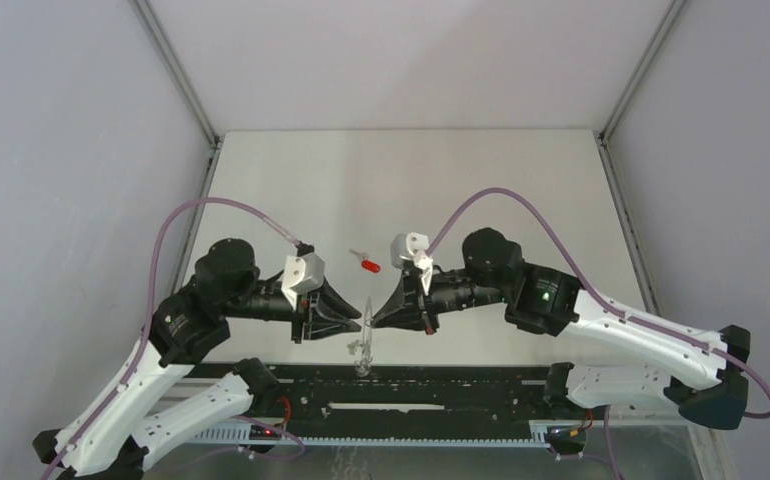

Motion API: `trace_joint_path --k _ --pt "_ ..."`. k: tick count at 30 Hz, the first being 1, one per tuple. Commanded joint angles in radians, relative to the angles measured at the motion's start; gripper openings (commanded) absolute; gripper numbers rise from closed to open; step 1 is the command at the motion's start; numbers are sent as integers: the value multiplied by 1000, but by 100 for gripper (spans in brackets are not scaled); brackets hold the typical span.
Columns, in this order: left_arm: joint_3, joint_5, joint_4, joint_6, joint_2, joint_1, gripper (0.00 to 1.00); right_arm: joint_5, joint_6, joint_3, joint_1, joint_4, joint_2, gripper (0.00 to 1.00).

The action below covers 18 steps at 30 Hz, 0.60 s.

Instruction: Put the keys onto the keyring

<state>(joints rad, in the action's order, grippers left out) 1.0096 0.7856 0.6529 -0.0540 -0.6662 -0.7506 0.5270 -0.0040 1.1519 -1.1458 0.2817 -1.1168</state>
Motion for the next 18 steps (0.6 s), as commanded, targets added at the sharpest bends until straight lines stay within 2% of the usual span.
trace_joint_path --k 1,6,12,16,18 --pt "22 56 -63 12 15 1 28 23 132 -85 1 -367 80 0" --pt "10 76 -106 48 19 2 31 15 186 -160 -2 -516 102 0" --pt "3 97 -164 124 28 2 39 -12 191 -175 -12 -549 96 0" --pt "-3 80 -164 119 35 2 36 -14 193 -175 -15 -559 93 0" --pt "-8 64 -164 116 38 1 30 -14 197 -176 -18 -562 91 0"
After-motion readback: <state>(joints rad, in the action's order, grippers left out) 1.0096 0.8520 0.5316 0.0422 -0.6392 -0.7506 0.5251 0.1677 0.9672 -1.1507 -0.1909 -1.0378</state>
